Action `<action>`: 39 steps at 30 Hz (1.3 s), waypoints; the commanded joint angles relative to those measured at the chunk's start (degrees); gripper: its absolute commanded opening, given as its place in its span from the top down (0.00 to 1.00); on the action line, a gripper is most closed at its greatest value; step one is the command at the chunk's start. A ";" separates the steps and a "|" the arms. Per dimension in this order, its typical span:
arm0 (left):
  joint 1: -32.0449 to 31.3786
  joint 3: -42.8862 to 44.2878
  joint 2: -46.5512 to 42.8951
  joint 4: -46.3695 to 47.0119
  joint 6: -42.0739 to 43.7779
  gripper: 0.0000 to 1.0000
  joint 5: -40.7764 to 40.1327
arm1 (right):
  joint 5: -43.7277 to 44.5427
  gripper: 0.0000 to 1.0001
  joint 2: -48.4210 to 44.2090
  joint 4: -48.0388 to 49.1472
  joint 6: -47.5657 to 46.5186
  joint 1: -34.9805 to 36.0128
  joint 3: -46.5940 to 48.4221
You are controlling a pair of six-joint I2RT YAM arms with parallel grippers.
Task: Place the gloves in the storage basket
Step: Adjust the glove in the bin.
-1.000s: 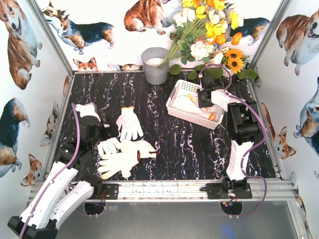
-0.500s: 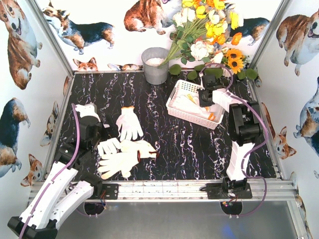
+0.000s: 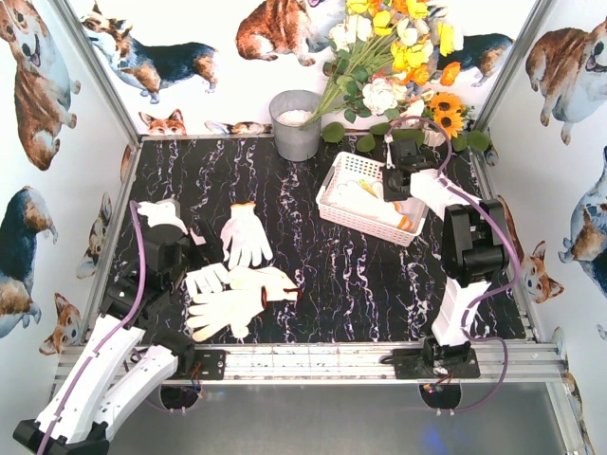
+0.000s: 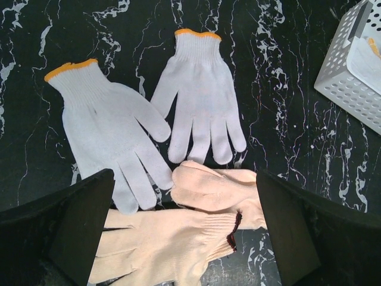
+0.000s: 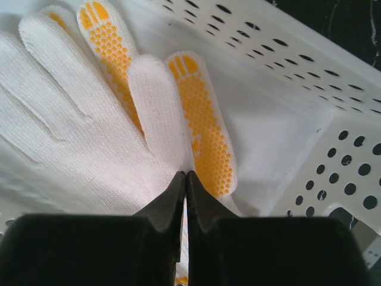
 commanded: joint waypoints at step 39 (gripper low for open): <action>2.27 7.46 17.78 -2.07 3.01 0.00 1.14 | -5.41 0.46 -36.48 -10.63 8.80 -0.46 -3.05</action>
